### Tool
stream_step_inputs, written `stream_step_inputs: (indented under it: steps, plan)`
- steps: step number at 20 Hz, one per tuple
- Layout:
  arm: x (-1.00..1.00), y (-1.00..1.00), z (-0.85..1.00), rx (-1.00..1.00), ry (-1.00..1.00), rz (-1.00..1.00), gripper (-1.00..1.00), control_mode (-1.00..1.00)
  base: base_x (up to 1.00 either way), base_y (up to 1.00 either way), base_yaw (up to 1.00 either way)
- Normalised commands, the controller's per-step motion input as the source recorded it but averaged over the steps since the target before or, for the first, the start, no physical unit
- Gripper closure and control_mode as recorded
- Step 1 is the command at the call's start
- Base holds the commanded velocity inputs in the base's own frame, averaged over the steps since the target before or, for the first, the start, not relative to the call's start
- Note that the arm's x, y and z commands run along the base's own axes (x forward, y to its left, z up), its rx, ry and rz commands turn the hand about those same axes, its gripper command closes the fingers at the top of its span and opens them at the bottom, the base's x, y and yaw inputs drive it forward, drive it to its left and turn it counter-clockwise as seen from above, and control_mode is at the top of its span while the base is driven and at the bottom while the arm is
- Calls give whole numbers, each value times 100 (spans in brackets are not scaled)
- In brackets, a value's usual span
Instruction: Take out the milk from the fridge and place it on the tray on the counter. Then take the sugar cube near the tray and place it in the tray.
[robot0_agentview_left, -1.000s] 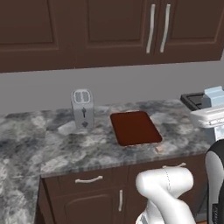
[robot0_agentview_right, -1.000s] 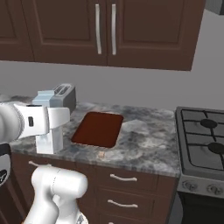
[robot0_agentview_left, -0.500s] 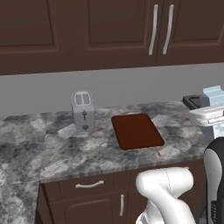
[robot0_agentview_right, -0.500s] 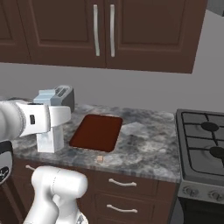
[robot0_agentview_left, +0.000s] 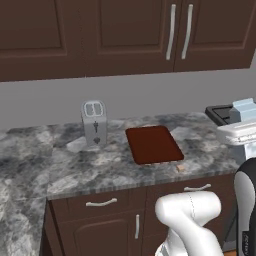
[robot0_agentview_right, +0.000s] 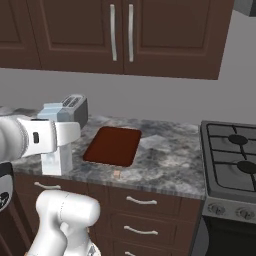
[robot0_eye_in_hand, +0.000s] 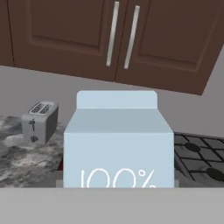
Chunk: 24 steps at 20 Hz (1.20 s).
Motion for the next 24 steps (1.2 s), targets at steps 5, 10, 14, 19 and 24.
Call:
stream_step_inputs:
  steps: [5,10,14,19,24]
  plan:
    - [0,0,0,0,0,0,100,100,0,0,0]
    - [12,-2,-6,0,0,1,100,-100,0,0,0]
    - [77,-11,-45,3,-1,12,100,-100,0,0,0]
    - [79,-9,-42,11,-8,19,100,-100,0,0,0]
    - [86,-17,-39,16,-3,21,100,-100,0,0,0]
